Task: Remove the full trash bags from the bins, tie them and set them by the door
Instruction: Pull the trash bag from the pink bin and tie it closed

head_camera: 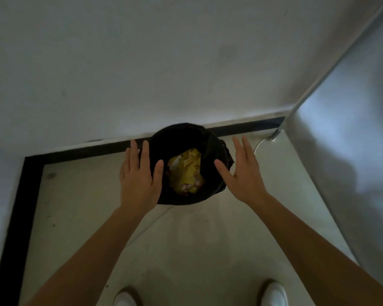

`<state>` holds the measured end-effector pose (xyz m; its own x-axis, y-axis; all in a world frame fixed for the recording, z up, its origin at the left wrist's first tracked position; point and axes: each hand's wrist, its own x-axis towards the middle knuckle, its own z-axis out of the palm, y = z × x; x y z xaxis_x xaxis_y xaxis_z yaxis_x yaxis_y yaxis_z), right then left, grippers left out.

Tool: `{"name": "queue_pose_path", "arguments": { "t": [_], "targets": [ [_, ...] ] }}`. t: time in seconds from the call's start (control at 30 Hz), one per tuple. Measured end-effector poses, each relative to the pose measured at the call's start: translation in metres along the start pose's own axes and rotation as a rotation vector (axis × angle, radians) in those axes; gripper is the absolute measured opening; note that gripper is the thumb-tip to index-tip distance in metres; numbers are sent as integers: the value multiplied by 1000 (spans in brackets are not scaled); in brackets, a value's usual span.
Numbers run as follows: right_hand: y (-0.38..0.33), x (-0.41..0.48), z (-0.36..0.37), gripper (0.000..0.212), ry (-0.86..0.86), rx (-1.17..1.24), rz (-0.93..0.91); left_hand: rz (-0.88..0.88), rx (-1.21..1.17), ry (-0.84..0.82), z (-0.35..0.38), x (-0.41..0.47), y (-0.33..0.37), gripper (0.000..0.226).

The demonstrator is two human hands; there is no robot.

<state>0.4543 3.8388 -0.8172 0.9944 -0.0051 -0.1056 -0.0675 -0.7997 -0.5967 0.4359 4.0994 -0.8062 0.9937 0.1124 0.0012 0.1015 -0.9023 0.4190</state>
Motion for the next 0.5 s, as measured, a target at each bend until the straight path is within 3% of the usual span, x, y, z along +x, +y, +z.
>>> {"name": "queue_pose_path", "arguments": {
  "t": [0.07, 0.13, 0.2, 0.27, 0.33, 0.37, 0.43, 0.5],
  "targets": [
    [23, 5, 35, 85, 50, 201, 99, -88, -95, 103, 38, -3, -29, 72],
    [40, 12, 60, 88, 109, 421, 243, -339, -311, 185, 67, 0, -51, 78],
    [54, 24, 81, 92, 109, 595, 405, -717, -597, 136, 83, 6, -68, 85],
    [62, 35, 94, 104, -14, 756, 560, -1002, -946, -33, 91, 13, -84, 89],
    [64, 40, 97, 111, -132, 907, 642, -1043, -1254, -211, 90, 17, -96, 89],
    [63, 40, 97, 103, -107, 934, 656, -1012, -1307, -217, 88, 18, -99, 84],
    [59, 41, 91, 69, 92, 895, 642, -894, -1214, -33, 84, 21, -96, 51],
    [55, 43, 83, 40, 331, 796, 547, -736, -958, 250, 75, 26, -88, 32]
  ]
}}
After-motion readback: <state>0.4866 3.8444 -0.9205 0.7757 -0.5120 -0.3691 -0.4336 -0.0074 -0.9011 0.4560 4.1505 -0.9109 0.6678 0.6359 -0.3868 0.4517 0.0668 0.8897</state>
